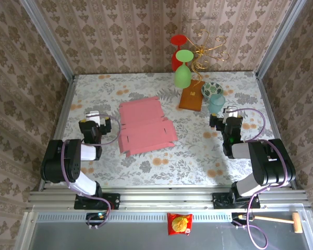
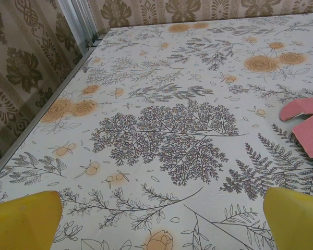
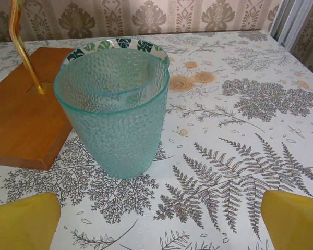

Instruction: Fold the paper box

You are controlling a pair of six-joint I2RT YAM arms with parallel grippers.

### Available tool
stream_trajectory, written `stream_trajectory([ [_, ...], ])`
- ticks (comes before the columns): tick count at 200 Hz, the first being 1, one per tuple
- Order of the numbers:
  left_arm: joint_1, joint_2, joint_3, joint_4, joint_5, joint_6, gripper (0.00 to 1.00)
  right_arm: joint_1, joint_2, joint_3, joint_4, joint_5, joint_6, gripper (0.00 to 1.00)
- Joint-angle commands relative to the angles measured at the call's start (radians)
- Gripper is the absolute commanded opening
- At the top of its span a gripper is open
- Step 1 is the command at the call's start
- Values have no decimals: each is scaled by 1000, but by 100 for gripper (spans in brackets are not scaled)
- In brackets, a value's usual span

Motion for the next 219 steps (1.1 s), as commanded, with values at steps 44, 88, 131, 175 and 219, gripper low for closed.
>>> stream_trajectory([
  [44,0,-4,22,-8,-7,16,100,5,11,10,5,33,6,100],
  [88,-1,-3,22,-6,-8,16,100,3,11,10,4,31,6,100],
  [131,-1,-4,21,-6,-1,20,100,3,7,4,13,22,3,100],
  [175,-85,-35,-76,161,-121,78,100,14,-107,-37,-6,62,2,100],
  [219,-249,-138,-99,217,-376,241,100,35,-359,-10,-190,144,-8,100],
])
